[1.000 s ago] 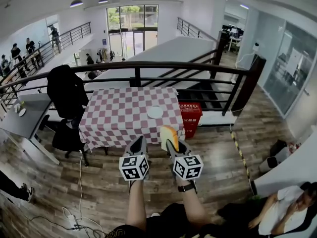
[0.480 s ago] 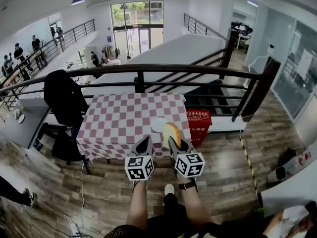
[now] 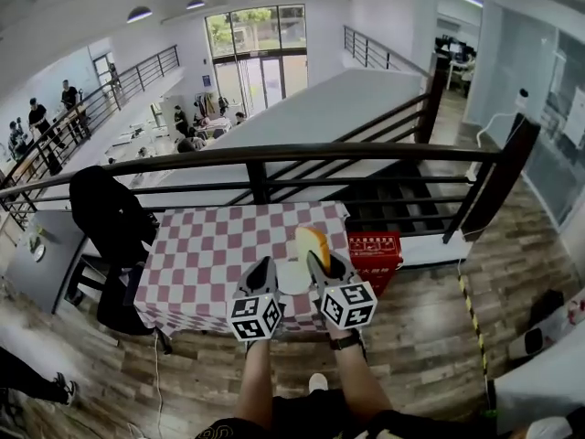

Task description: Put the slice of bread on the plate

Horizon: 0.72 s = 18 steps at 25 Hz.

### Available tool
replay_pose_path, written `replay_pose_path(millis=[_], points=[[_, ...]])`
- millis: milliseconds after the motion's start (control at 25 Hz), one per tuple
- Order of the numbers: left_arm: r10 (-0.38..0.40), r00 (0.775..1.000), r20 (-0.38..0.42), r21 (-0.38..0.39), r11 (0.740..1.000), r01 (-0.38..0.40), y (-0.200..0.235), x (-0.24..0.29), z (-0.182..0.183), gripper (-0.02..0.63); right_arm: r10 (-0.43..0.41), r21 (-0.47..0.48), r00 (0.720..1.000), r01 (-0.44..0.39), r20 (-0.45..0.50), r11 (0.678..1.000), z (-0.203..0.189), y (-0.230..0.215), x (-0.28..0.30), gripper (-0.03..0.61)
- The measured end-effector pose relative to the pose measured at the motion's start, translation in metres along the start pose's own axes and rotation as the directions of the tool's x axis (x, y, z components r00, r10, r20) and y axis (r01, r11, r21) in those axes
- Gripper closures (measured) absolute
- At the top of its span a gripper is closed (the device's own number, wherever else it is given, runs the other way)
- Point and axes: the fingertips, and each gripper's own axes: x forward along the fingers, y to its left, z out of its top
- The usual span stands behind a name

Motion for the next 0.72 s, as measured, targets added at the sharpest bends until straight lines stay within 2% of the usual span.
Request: replay_pose_path(millis=[160,320,440,560,720], points=[[-0.002,1.000,-0.012,0.005,1.000,0.002,0.011,0.030,-0.022,0.597,-0.024,0.039,0.994,0.020,0.103,0.999,0.015,-0.053,0.014,0.482],[-0.054,0.999,0.000,-0.036,0.998,0.054,0.017,0.056,-0.034,0.597,-0.074,0.074,0.997,0.073,0.004,0.995,-0.018,-0.092,0.032,0.482],[-0.057,0.997,-0.049,-0.016,0.998,0.057,0.022,0.081,-0.050,0.597,-0.094,0.087,0.994,0.099,-0.061,0.991,-0.045,-0.108,0.043,0.482],[-0.045,0.995,-0.086,-0.032,0.999,0.043,0.042,0.105,-0.067,0.597,-0.082,0.076,0.990,0.091,-0.114,0.993,-0.065,-0.110,0.064,0.482],[-0.078,0.990,-0.118,-0.056,0.996,0.072,0.057,0.142,-0.081,0.597,-0.072,0.103,0.984,0.089,-0.163,0.991,-0.084,-0.121,0.095,0.482]])
